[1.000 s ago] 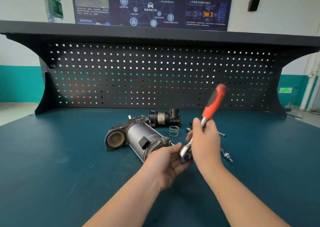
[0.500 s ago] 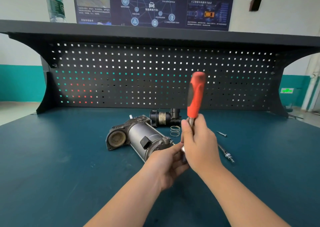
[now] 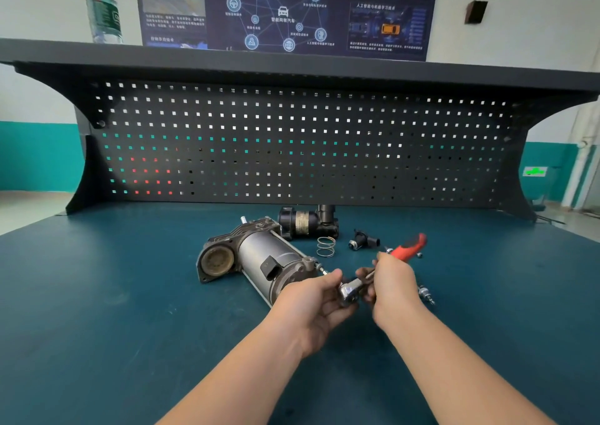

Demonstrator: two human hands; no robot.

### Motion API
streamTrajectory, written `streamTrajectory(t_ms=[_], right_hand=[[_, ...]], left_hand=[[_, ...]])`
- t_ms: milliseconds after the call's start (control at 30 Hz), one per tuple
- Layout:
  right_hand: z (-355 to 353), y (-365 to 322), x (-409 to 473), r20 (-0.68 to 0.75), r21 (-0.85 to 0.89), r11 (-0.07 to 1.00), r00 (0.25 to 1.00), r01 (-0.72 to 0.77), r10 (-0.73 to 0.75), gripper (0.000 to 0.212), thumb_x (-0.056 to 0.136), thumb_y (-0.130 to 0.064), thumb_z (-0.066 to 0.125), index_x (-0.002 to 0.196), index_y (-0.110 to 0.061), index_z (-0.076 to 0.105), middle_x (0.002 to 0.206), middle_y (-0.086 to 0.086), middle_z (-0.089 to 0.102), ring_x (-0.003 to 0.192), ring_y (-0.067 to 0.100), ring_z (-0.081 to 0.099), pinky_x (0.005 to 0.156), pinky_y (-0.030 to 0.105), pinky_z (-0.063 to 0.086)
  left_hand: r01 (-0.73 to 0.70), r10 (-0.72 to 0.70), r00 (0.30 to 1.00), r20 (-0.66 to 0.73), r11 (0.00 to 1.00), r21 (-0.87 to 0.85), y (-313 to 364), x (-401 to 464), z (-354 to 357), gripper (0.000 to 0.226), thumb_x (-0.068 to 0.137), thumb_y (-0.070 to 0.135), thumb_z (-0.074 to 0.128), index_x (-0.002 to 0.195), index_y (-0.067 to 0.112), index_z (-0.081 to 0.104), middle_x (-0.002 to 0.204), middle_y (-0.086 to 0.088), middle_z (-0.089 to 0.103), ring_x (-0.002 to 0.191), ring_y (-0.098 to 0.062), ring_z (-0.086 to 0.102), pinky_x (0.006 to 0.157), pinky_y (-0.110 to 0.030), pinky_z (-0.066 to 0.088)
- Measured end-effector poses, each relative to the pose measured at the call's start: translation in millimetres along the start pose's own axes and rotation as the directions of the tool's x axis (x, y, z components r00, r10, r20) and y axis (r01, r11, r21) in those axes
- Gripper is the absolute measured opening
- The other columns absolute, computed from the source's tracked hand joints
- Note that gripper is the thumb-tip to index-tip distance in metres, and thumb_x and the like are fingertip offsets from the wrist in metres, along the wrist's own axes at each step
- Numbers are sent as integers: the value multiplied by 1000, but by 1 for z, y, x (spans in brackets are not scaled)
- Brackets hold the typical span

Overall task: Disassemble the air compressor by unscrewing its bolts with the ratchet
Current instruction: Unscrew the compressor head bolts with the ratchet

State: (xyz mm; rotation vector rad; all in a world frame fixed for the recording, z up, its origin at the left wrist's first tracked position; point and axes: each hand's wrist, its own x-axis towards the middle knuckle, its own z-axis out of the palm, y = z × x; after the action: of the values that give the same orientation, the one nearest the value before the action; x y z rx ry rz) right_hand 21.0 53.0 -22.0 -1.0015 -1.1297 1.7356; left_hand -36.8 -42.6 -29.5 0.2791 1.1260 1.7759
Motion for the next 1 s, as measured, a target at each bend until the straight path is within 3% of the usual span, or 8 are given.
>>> streamTrajectory(t_ms=[133, 267, 400, 467, 600, 767, 867, 1000], right_hand=[[5, -1, -6, 46, -171, 898, 913, 406, -405, 20, 99, -25, 42, 81, -16, 47, 47, -6, 56, 40, 8, 47, 49, 27, 37], [4, -2, -23, 375, -328, 414, 520, 849, -768, 22, 96, -31, 46, 76, -28, 39, 55, -8, 54, 53, 10, 52, 56, 34, 43], [7, 4, -35, 590, -349, -41, 186, 936, -786, 19, 93, -40, 40, 83, -24, 42, 57, -9, 49, 52, 26, 54, 47, 38, 43], [9, 4, -33, 540, -375, 15, 231, 927, -809, 19, 95, -37, 42, 82, -24, 38, 56, -11, 47, 52, 27, 53, 48, 38, 43], [8, 1, -21, 291, -417, 452, 587, 788, -755, 22, 97, -35, 42, 77, -24, 39, 59, -2, 56, 58, 22, 56, 59, 41, 46], [1, -6, -1, 4, -120, 967, 974, 226, -227, 19, 97, -19, 41, 80, -15, 46, 39, -2, 54, 24, 5, 36, 30, 17, 28], [0, -4, 0, 19, -34, 990, 991, 134, -133, 17, 97, -17, 42, 80, -15, 46, 44, 0, 55, 28, 8, 40, 33, 15, 29], [5, -4, -11, 137, -190, 806, 828, 561, -544, 20, 97, -24, 46, 79, -16, 47, 48, -7, 55, 42, 4, 47, 43, 15, 37]], left_hand=[[-4, 4, 1000, 21, 1000, -1, 0, 0, -2, 12, 89, 7, 60, 92, -4, 62, 83, -20, 69, 73, -28, 66, 57, -34, 59], [-20, 19, 999, 33, 999, 28, 0, -1, -3, 12, 87, 9, 63, 85, -2, 67, 74, -14, 68, 60, -21, 68, 51, -27, 57], [-44, 43, 999, 24, 998, 47, 2, 0, -6, 40, 89, 1, 53, 53, 8, 71, 57, -6, 66, 47, -15, 64, 44, -23, 52], [-50, 49, 998, 36, 998, 42, 2, -1, -6, 45, 89, 0, 51, 49, 8, 71, 57, -7, 67, 48, -16, 65, 44, -23, 52], [-26, 26, 999, 35, 1000, 10, 1, -2, -1, 15, 89, 3, 56, 82, -3, 68, 70, -13, 69, 59, -22, 68, 49, -28, 56], [3, -3, 1000, -1, 1000, -1, 1, -1, 0, 9, 87, 4, 61, 91, -4, 62, 90, -23, 68, 73, -28, 65, 56, -34, 59], [15, -15, 1000, 13, 1000, -22, 1, -1, -2, 10, 86, 4, 62, 89, -5, 63, 93, -25, 69, 74, -30, 66, 57, -36, 60], [8, -5, 999, 43, 997, -79, 1, -1, -1, 11, 87, 3, 61, 90, -8, 62, 79, -22, 69, 62, -28, 68, 55, -36, 59]])
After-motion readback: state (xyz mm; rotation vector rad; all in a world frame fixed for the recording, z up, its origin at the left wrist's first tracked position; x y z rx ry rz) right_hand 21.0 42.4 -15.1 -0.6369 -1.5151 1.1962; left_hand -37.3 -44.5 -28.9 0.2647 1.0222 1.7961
